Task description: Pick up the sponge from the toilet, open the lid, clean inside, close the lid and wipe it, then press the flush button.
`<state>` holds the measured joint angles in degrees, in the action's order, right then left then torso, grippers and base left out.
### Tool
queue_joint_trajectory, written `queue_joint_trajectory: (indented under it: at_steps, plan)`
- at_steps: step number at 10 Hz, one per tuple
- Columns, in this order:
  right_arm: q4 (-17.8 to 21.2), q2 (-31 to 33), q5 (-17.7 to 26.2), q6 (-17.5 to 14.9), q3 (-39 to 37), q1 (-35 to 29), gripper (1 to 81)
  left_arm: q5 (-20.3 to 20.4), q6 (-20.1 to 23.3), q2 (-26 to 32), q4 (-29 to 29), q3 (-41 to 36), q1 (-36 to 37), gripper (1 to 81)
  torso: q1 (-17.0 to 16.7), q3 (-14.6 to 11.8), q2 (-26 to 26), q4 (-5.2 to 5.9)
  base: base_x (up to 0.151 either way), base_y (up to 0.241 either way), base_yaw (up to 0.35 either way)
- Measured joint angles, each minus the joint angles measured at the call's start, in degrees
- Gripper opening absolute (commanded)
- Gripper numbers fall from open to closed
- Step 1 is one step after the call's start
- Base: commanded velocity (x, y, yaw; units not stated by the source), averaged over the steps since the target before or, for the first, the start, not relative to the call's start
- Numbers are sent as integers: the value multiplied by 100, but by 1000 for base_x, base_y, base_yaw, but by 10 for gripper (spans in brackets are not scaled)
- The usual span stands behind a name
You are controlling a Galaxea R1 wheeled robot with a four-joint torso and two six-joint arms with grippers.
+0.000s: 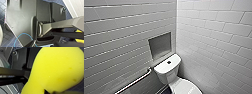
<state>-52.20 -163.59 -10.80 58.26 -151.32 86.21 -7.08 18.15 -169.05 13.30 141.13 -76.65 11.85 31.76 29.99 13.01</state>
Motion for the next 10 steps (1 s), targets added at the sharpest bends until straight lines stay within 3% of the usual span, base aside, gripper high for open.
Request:
queue_joint_trajectory:
  at_steps: [4, 8, 10]
  plan:
    - [-52, -163, 48, 0, -196, 111, 10, -24, 0, -204, 12, 647, -173, 811, -15, -765, 5, 0, 0, 0, 0]
    - [-107, -364, 474, 30, -341, 202, 10, -49, 0, -411, 52, 1011, -236, 811, -19, -839, 9, 0, 0, 0, 0]
    - [-102, -612, 1284, 32, -411, 350, 10, -57, 0, -413, 50, 1033, -250, 811, -22, -839, 9, 0, 0, 0, 0]
